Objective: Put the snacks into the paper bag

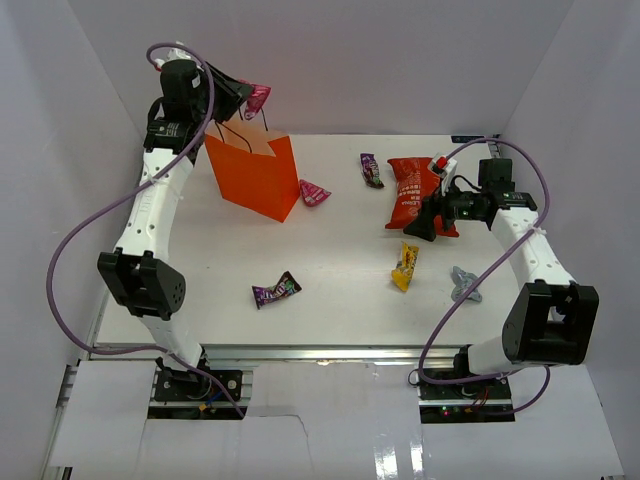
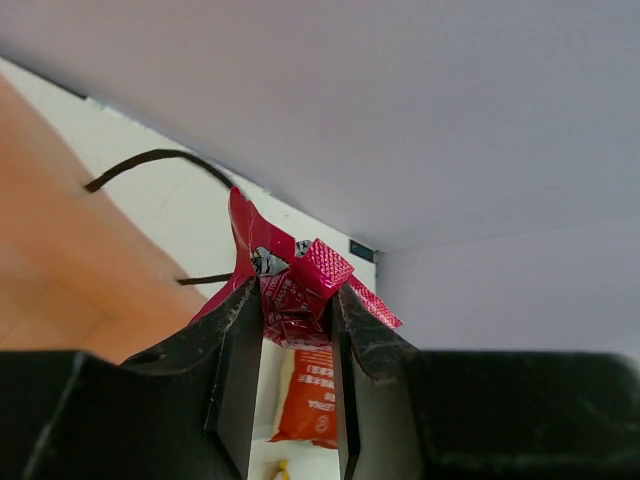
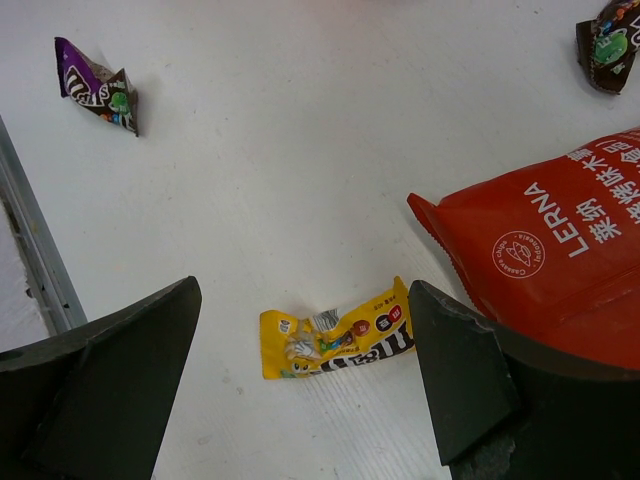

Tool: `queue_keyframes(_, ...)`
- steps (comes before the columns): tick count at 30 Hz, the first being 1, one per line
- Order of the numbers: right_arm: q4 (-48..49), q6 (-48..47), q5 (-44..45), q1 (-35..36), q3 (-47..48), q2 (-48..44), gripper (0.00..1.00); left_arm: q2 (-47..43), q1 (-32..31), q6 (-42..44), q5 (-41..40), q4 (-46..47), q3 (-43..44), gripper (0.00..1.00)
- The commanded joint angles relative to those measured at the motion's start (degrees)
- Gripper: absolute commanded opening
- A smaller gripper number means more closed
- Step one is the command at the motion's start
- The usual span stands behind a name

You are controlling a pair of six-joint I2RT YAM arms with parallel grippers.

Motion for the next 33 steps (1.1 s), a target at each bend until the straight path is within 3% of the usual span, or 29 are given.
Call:
queue_keyframes(1,0.12,-0.69,-1.23,0.09,-0.87,-1.97,0.9,-3.6,-0.17,3.46,-2.88,-0.48,-1.61,0.03)
queue_keyframes(8,0.21,-0.77,-1.4,0.09,-0.25,-1.36,0.9,-5.01,-0.17,5.49,-3.42,-0.75,-6.36,0.07)
queue_keyframes(14,0.47,-0.69,-1.58,0.09,0.1,-1.0,0.9,-6.33,-0.16,6.46,-5.0,-0.92,-10.4,0.19)
queue_keyframes(18,0.47,-0.77,-1.67,0.09,0.19,-1.0,0.9,-5.89,-0.16,6.55,-5.09,-0.92,-10.14,0.4)
queue_keyframes(19,0.47,-0.69,-1.67,0.09,0.19,-1.0,0.9,-5.8,-0.17,6.55,-5.09,-0.92,-9.53,0.5)
queue_keyframes(23,0.47,-0.77,-2.02,0.09,0.18,-1.0,0.9,-4.66,-0.17,6.55,-4.74,-1.01,-7.6,0.66)
queue_keyframes(26,0.47,-0.6,-2.1,0.09,0.1,-1.0,0.9,-4.13,-0.08,6.64,-4.56,-1.36,-6.11,0.75)
queue_keyframes(33,-0.49,-1.74,-1.76,0.97,0.89,-0.3,0.9,-3.69,-0.08,9.18,-3.34,-1.45,-1.46,0.82)
